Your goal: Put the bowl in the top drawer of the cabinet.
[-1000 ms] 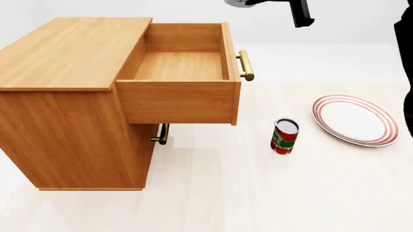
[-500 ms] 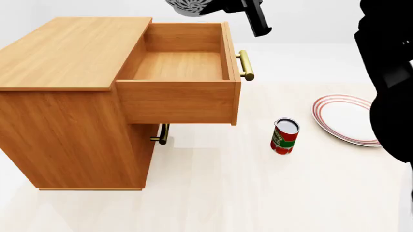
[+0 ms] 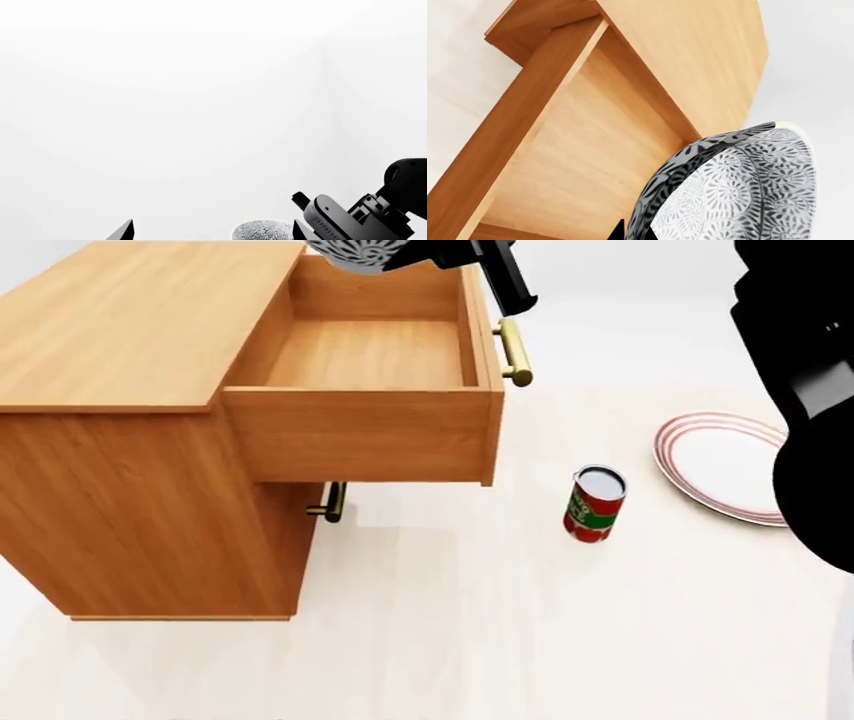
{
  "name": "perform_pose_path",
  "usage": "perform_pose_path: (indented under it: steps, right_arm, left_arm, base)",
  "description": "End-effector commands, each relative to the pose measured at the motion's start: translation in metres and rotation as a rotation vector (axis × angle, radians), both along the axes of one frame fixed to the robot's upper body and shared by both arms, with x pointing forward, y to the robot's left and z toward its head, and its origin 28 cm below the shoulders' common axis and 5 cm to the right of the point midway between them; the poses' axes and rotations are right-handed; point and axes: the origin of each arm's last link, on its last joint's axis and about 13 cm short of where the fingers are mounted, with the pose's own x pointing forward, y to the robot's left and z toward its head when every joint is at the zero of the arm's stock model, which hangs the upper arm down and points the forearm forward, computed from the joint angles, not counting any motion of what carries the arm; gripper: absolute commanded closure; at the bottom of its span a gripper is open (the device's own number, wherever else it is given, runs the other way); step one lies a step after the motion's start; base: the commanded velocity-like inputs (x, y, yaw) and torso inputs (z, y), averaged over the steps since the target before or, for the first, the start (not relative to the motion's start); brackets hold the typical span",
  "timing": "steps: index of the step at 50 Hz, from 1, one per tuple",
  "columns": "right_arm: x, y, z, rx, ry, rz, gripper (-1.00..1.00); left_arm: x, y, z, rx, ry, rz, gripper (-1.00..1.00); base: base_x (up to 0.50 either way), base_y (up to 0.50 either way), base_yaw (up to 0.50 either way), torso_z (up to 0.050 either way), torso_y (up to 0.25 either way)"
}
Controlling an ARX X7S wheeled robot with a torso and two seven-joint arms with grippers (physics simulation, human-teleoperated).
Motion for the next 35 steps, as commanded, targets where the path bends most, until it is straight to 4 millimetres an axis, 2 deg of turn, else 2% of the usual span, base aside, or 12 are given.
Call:
perform_pose_path:
  steps: [1, 35]
  right_arm:
    - [-0.0035, 0.0015, 0.0049, 0.009, -0.021, 0.009, 1.0]
    - [-0.0081, 0.0097, 0.0077, -0.059, 0.012, 0.016, 1.0]
  left_arm:
    - [-0.0013, 0.0006, 0.0007, 0.001, -0.005, 0.002, -1.0]
    - [-0.0011, 0.0005, 0.0008, -0.011, -0.018, 0.002, -1.0]
  base:
    - [0.0, 0.0, 0.0, 0.0, -0.098]
    - [0.0, 0.0, 0.0, 0.0, -0.094]
